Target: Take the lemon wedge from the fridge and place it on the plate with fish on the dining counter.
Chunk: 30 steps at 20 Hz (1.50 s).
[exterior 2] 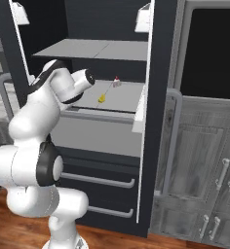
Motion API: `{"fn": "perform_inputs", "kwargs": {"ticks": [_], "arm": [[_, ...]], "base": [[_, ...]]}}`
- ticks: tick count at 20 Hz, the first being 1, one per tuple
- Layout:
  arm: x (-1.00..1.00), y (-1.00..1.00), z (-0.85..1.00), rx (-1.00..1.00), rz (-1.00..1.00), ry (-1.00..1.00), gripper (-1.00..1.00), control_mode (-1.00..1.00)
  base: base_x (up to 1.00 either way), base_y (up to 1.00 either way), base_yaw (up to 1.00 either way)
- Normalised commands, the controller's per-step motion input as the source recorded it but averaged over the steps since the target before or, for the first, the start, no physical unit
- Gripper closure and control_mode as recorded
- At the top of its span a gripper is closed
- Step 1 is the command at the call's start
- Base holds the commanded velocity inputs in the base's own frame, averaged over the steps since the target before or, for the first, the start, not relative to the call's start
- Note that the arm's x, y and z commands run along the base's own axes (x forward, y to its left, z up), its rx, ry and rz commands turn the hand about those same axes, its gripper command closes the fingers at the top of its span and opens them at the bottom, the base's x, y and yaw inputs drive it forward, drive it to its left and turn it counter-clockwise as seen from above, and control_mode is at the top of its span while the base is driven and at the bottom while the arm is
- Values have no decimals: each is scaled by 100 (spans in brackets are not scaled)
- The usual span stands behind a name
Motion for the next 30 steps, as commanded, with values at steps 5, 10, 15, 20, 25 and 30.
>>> {"fn": "perform_inputs", "kwargs": {"ticks": [5,10,15,20,25,30], "arm": [[20,65,-17,0,12,6,-100,-100],[17,79,-8,0,14,3,-100,-100],[1,100,-18,2,14,-1,-100,-100],[0,100,-30,2,1,-15,-100,-100],[0,100,-23,8,0,-18,-100,-100],[-5,21,-4,7,0,-4,-100,-100]], "base": [[0,0,0],[0,0,0],[0,0,0],[0,0,0],[0,0,0],[0,0,0]]}}
